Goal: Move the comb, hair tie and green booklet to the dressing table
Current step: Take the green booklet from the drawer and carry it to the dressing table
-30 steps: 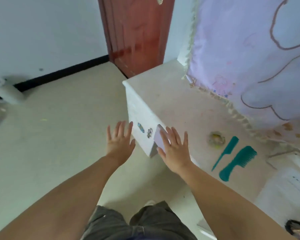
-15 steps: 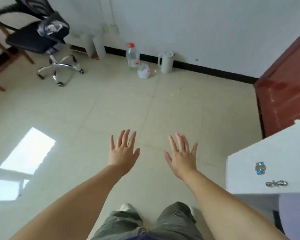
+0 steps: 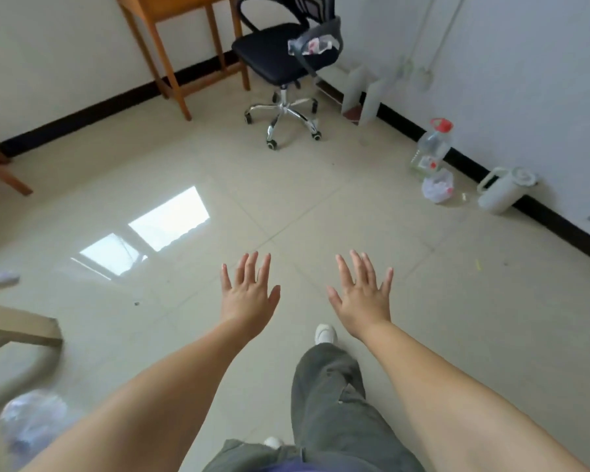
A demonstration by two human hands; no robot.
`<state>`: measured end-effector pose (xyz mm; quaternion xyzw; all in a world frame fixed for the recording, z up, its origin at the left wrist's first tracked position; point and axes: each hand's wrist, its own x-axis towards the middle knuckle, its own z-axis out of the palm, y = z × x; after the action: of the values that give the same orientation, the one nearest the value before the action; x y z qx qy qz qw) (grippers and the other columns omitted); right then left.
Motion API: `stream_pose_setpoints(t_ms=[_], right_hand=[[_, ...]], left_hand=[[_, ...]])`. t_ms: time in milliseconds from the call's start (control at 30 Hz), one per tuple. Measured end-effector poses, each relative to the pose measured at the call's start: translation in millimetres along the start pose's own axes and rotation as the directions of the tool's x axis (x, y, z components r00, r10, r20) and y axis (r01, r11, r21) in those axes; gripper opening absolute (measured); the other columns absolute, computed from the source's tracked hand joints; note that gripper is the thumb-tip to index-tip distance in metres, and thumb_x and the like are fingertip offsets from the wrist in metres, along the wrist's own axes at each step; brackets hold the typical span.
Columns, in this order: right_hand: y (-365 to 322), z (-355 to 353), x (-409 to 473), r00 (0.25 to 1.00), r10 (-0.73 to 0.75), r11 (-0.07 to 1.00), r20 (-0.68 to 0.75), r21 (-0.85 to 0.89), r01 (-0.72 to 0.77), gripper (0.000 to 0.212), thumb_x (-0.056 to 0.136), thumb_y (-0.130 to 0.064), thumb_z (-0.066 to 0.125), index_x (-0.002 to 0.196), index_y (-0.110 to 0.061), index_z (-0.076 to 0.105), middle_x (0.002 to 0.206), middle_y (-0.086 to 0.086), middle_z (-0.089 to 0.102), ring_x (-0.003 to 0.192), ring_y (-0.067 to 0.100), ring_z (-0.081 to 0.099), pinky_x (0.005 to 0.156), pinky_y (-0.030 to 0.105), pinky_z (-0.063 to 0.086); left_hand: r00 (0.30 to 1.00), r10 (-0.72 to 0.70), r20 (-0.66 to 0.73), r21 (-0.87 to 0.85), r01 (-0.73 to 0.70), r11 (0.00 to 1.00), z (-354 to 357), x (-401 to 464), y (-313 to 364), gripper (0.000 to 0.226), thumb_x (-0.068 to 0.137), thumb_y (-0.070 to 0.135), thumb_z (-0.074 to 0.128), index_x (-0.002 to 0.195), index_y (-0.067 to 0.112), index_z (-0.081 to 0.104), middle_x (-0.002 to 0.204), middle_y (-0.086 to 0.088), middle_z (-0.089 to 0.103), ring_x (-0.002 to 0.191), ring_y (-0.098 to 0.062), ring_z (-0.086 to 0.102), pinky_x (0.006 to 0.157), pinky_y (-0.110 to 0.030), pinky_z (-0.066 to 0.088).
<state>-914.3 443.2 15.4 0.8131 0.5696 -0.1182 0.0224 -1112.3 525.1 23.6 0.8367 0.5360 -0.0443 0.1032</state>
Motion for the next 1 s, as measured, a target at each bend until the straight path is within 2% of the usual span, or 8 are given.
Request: stream_pose_setpoints(t_ms=[200, 367, 467, 667, 867, 1000], right_hand=[[25.1, -43.3, 146.2, 0.990, -0.138, 0.989, 0.024, -0.042, 0.139, 0.063, 0.094, -0.051, 0.020, 0.149, -0.029, -0.001, 0.160, 0.003, -0.001, 0.147, 0.019, -0.008, 0.111, 0.063, -0.008], [16.5, -92.5, 270.3, 0.972, -0.233, 0.969, 0.025, -0.072, 0.234, 0.062, 0.095, -0.049, 0.021, 0.149, -0.028, 0.000, 0.160, 0.004, 0.001, 0.147, 0.019, -0.007, 0.112, 0.061, -0.009], [-1.6, -107.9, 340.3, 0.952, -0.303, 0.946, 0.044, -0.104, 0.306, 0.061, 0.095, -0.049, 0.020, 0.149, -0.029, 0.000, 0.160, 0.003, 0.000, 0.147, 0.019, -0.007, 0.112, 0.061, -0.009], [-62.2, -128.2, 491.9, 0.943, -0.330, 0.936, 0.036, -0.117, 0.332, 0.061, 0.095, -0.048, 0.021, 0.149, -0.028, 0.001, 0.160, 0.003, 0.002, 0.147, 0.020, -0.006, 0.113, 0.061, -0.008], [-135.8, -167.7, 624.9, 0.941, -0.337, 0.937, 0.037, -0.080, 0.339, 0.061, 0.095, -0.048, 0.020, 0.149, -0.027, 0.002, 0.160, 0.003, 0.002, 0.147, 0.020, -0.005, 0.112, 0.061, -0.007], [-167.9, -192.3, 715.7, 0.937, -0.349, 0.935, -0.011, -0.067, 0.348, 0.060, 0.096, -0.047, 0.023, 0.149, -0.026, 0.006, 0.160, 0.004, 0.007, 0.147, 0.020, -0.001, 0.113, 0.061, -0.004]], left_hand=[[0.988, -0.145, -0.049, -0.050, 0.142, 0.989, -31.5, 131.8, 7.1, 0.064, 0.094, 0.048, 0.022, 0.148, 0.023, -0.002, 0.159, -0.005, 0.005, 0.147, -0.022, -0.003, 0.116, -0.053, -0.007], [0.973, -0.214, -0.084, -0.079, 0.208, 0.975, -62.1, 231.9, 0.1, 0.063, 0.094, 0.047, 0.023, 0.148, 0.023, 0.002, 0.158, -0.005, 0.008, 0.146, -0.022, 0.001, 0.116, -0.053, -0.006], [0.953, -0.293, -0.083, -0.100, 0.285, 0.953, -72.2, 288.4, -21.5, 0.062, 0.094, 0.047, 0.022, 0.148, 0.023, 0.002, 0.158, -0.005, 0.009, 0.146, -0.022, 0.001, 0.117, -0.053, -0.005], [0.931, -0.356, -0.083, -0.107, 0.347, 0.932, -97.4, 416.7, -93.3, 0.062, 0.094, 0.048, 0.021, 0.148, 0.024, 0.001, 0.159, -0.004, 0.006, 0.146, -0.022, 0.000, 0.116, -0.052, -0.006], [0.935, -0.341, -0.101, -0.096, 0.332, 0.938, -153.9, 548.5, -164.7, 0.062, 0.095, 0.046, 0.024, 0.148, 0.022, 0.005, 0.159, -0.005, 0.009, 0.146, -0.022, 0.002, 0.118, -0.052, -0.005], [0.924, -0.362, -0.125, -0.130, 0.347, 0.929, -183.3, 637.4, -198.5, 0.061, 0.094, 0.046, 0.026, 0.148, 0.023, 0.008, 0.158, -0.005, 0.011, 0.146, -0.022, 0.002, 0.117, -0.052, -0.004]])
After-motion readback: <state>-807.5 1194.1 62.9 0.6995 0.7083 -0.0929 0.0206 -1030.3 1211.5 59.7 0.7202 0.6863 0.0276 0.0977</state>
